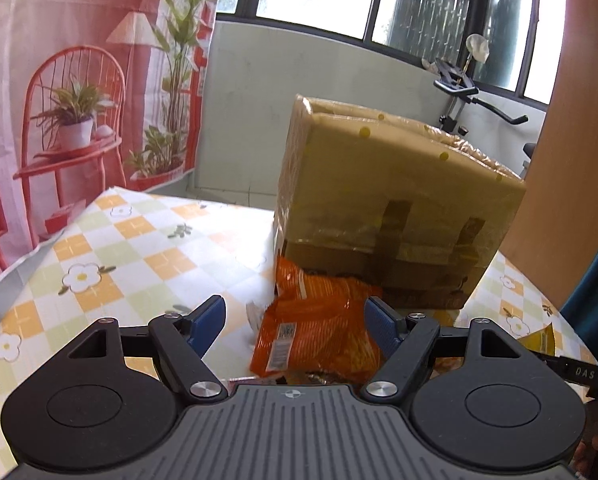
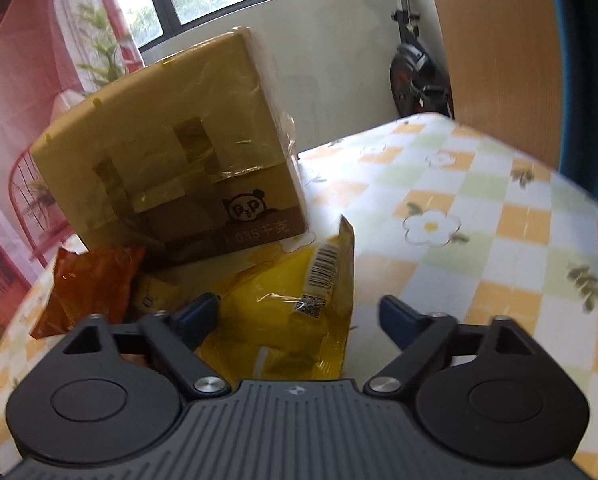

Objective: Organize snacks
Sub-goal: 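Grasp the second orange chip bag with the left gripper while the right grasps the yellow bag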

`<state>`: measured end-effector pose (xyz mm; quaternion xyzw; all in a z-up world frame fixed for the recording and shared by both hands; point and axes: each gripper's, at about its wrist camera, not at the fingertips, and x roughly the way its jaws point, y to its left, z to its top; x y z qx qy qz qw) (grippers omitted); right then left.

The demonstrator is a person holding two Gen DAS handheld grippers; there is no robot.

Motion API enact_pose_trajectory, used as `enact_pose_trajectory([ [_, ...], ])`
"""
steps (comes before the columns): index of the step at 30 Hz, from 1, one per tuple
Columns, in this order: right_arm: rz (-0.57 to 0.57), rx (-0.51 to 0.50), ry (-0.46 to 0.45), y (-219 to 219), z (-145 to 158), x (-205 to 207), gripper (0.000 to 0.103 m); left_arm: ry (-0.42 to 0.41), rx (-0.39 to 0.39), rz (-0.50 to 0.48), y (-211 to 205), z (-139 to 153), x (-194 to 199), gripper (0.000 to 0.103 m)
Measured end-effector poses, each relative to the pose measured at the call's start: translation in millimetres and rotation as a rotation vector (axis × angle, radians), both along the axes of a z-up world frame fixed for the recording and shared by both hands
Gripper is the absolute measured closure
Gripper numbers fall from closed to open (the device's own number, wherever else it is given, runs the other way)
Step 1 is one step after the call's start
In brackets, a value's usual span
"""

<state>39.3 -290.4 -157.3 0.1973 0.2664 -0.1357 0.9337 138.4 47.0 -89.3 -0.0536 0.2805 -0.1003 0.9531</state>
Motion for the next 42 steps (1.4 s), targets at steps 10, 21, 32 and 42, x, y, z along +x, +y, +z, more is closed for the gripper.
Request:
enact_pose_trajectory([
  [10, 0.053, 0.091, -0.011, -2.9, -10.6, 8.7, 0.025, 0.033, -0.002, 0.007, -1.0, -10.5, 1.0, 0.024],
  [21, 0.041, -0.083, -0.129, 7.3, 0.5, 21.2, 0.032, 0.073, -0.016, -0.004, -1.5, -24.2, 15.6, 0.021],
  [32, 0.031, -0.03, -0.182, -0.8, -25.4, 23.3, 0.032, 0.121, -0.051, -0.024, -4.8, -41.8, 50.6, 0.015],
  [42, 0.037, 0.011, -0.208, -5.8, -30.9, 21.8, 0.031, 0.168, -0.155, -0.048, -6.2, -59.5, 80.3, 0.009],
])
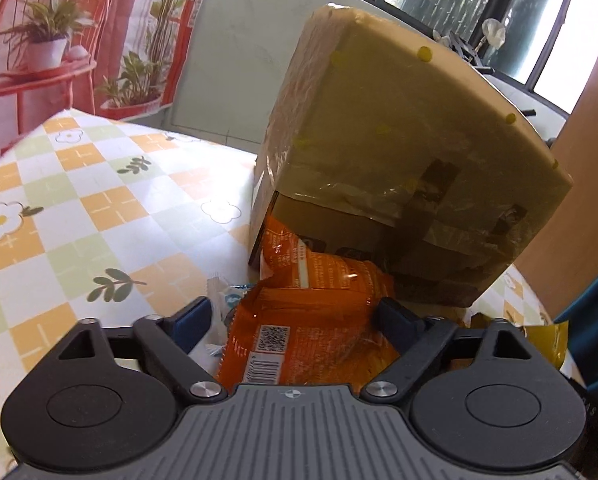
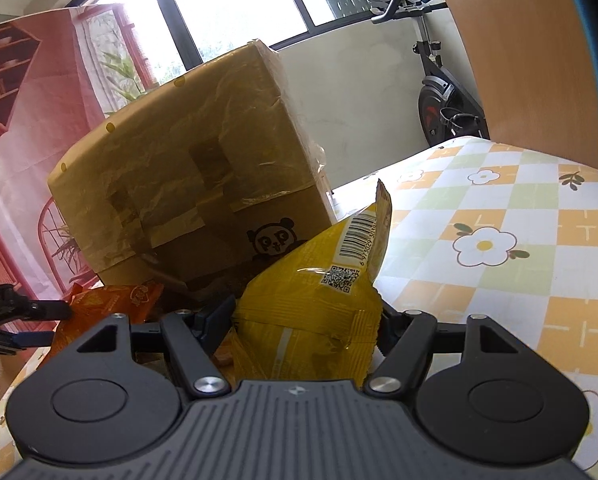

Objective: Organize snacks
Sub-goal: 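Grasp the second orange chip bag with the left gripper while the right grasps the yellow bag, then lift both held bags and carry them over the box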

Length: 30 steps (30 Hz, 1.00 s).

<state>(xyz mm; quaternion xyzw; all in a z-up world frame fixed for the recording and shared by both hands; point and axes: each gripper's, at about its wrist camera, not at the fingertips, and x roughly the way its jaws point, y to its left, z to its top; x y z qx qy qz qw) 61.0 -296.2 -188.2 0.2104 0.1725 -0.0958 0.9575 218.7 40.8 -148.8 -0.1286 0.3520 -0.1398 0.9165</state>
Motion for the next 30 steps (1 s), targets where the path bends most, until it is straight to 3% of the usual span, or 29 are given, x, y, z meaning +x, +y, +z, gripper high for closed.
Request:
enact_pose_trajectory([
  [7, 0.004, 0.025, -0.005, -1.8, -2.0, 1.7, 0.031, 0.037, -0.054, -0.045, -5.6, -7.1, 10.5, 0.008],
  [10, 0.005, 0.029, -0.006, -2.3, -2.4, 0.9, 0.031, 0.042, -0.036, -0.07, -14.6, -10.8, 10.9, 0.008],
  [15, 0.006, 0.033, -0.007, -1.9, -3.2, 1.3, 0.031, 0.03, -0.05, -0.048, -14.5, -15.7, 11.2, 0.014],
  [20, 0.006, 0.034, -0.007, -1.9, -3.5, 1.2, 0.031, -0.004, -0.001, -0.039, -16.6, -5.6, 2.8, 0.029],
  [22, 0.006, 0.035, -0.008, -1.7, -3.4, 1.0, 0.031, -0.017, 0.026, -0.036, -19.2, 0.3, -2.5, 0.029],
  [30, 0.004, 0.037, -0.006, -2.2, -2.9, 1.1, 0.032, -0.076, 0.006, -0.024, -16.8, 22.2, -25.5, 0.029],
])
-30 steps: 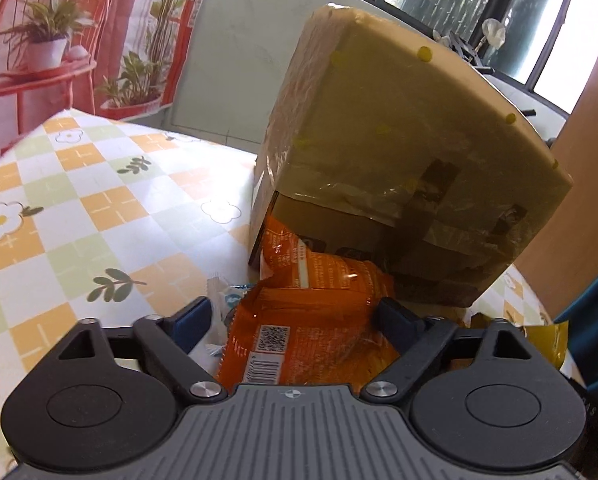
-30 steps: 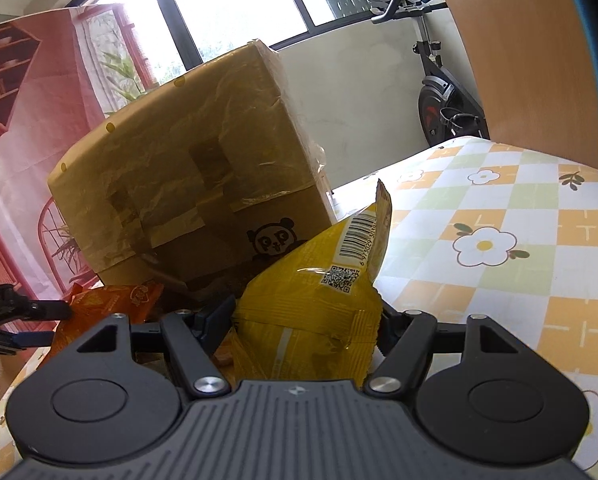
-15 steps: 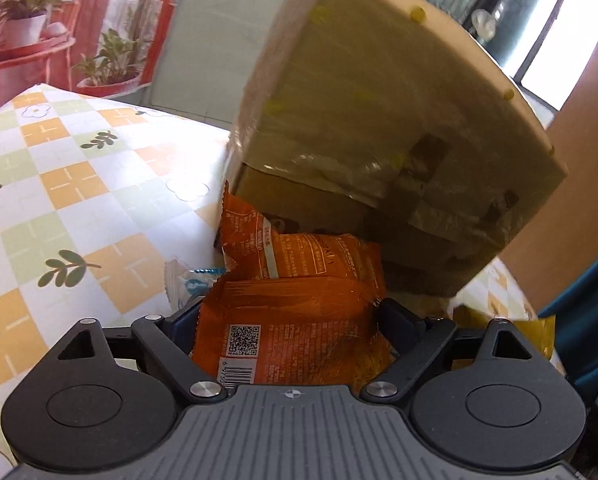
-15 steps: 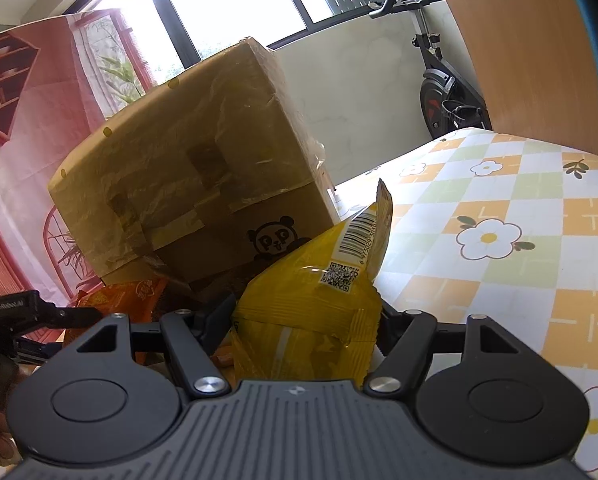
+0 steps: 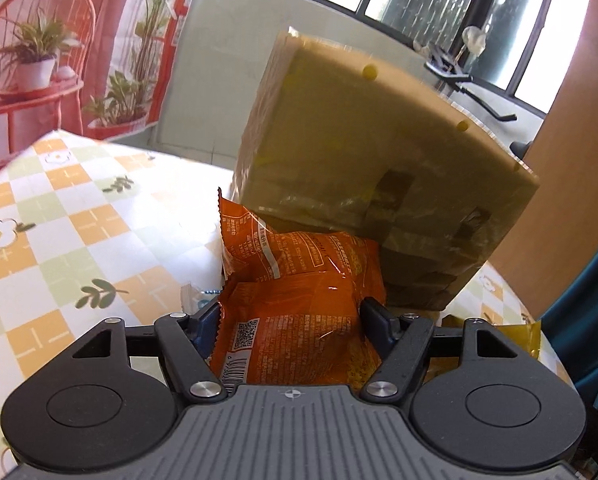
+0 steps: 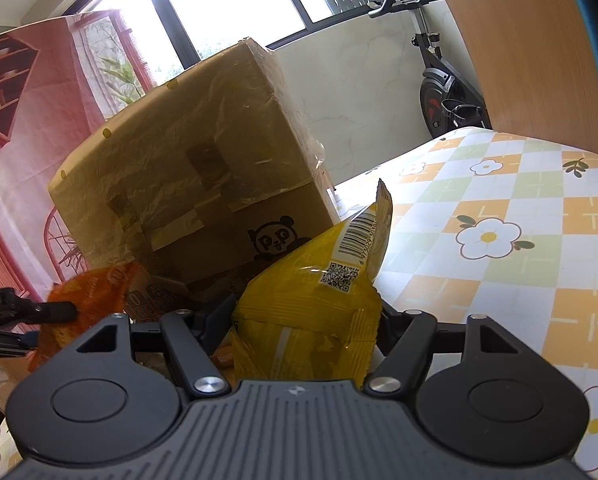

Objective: Organize snacks
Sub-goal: 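Lift both held bags and carry them over the box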

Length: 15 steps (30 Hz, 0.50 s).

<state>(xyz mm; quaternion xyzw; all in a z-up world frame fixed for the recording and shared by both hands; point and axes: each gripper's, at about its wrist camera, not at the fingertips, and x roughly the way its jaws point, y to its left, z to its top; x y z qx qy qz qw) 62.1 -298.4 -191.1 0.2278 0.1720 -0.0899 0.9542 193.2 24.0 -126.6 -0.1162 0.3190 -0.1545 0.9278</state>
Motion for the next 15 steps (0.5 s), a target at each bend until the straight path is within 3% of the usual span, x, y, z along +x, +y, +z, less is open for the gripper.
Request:
enact_pose_trajectory([
  [7, -0.022, 0.034, 0.002, -4.9, 9.5, -5.4, 0.032, -0.06, 0.029, 0.014, 4.6, 16.9, -19.5, 0.029],
  [15, -0.017, 0.004, -0.089, -1.4, 50.7, -16.1, 0.032, -0.142, 0.025, 0.008, 5.0, 46.5, -30.5, 0.029],
])
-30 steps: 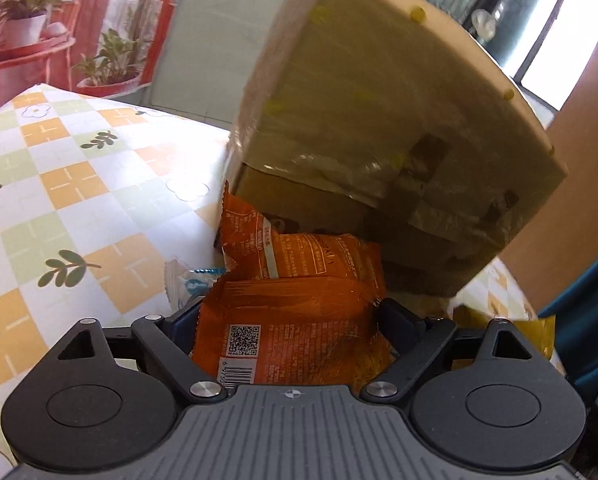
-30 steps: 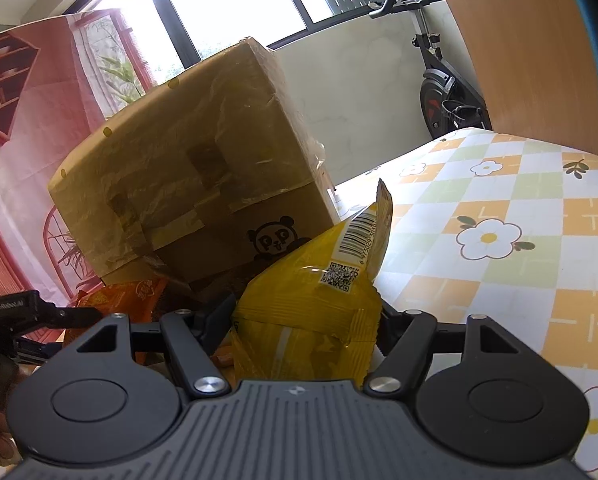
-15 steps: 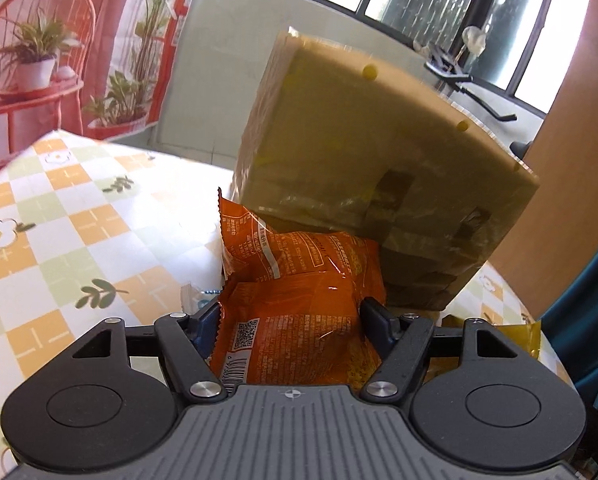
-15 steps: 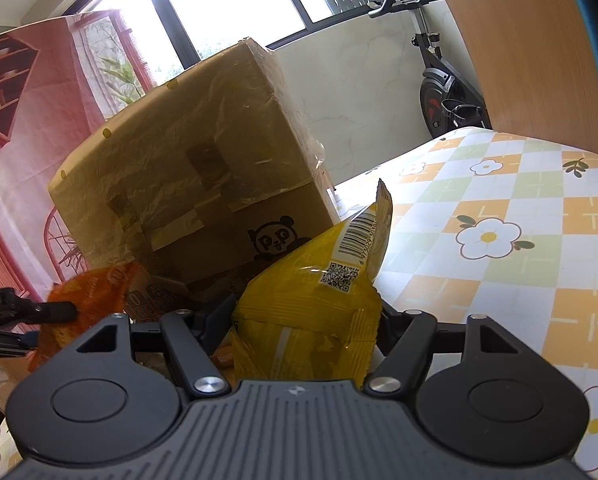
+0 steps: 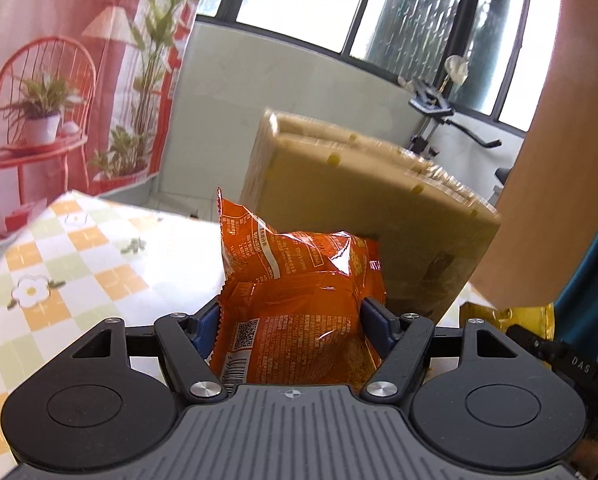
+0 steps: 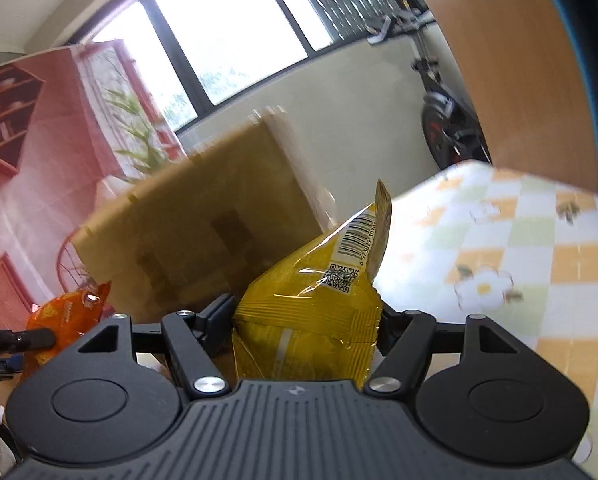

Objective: Organize snacks
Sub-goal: 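Lift both held bags and carry them over the box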

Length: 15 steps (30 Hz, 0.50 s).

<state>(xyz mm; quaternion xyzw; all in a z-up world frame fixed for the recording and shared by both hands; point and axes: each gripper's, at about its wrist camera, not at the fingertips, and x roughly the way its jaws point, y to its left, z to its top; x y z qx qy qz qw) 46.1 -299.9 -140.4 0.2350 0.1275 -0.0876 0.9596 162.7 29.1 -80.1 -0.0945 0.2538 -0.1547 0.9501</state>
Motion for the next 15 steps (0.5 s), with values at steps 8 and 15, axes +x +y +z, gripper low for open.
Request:
enact_pose_trajectory([
  [8, 0.067, -0.075, -0.072, 14.7, 52.8, 5.0, 0.032, -0.087, 0.007, -0.044, -9.9, 32.3, -9.6, 0.029],
  [15, 0.145, -0.128, -0.146, 28.7, 104.1, 17.9, 0.032, -0.15, -0.007, -0.082, -20.9, 63.1, 1.1, 0.029],
])
